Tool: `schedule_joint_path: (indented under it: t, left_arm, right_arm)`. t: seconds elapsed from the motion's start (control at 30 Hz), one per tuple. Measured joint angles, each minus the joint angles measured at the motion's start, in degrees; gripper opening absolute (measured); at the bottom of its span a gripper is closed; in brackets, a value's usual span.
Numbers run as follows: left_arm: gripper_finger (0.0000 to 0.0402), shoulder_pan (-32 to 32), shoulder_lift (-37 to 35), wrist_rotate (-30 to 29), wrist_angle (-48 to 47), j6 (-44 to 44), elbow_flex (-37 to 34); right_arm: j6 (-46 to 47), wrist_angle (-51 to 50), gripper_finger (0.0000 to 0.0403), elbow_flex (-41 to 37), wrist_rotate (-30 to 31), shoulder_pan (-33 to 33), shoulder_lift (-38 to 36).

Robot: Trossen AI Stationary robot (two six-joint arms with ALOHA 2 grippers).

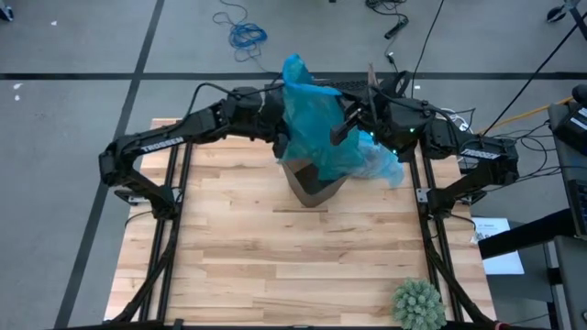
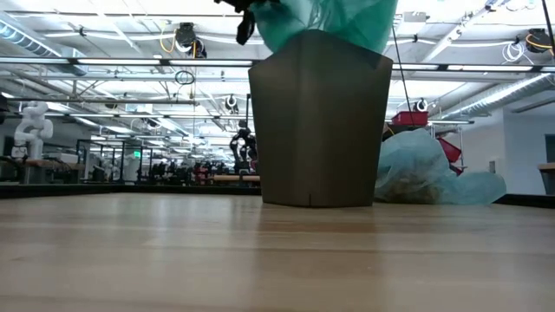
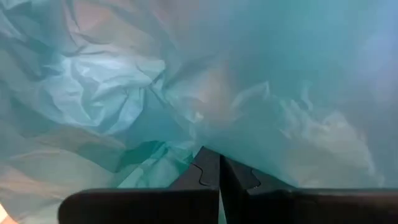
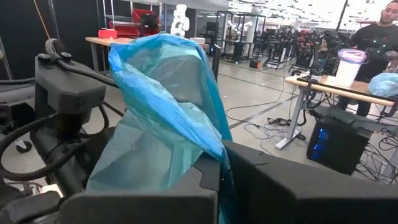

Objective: Place trash/remove bag and relplace
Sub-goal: Insert the dark blue trash bag into the trash bin

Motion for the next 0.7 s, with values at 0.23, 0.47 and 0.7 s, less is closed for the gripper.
schedule_joint_path:
  t: [0.23, 0.47, 0.7]
  left_arm:
    - [0.0, -1.3, 4.49, 0.51, -0.41, 1.14, 0.04]
    - [0.0, -1.81, 6.61, 1.34, -0.07, 1.45, 0.04]
    - [0.0, -1.77, 8.74, -0.39, -0.21, 4.37, 0.04]
  right_arm:
    - [0.14, 0.42, 0.0, 0.0, 0.26, 0.0, 0.0]
    - [0.14, 0.4, 0.0, 0.0, 0.24, 0.0, 0.0]
    - [0.05, 1.09, 0.0, 0.0, 0.24, 0.0, 0.0]
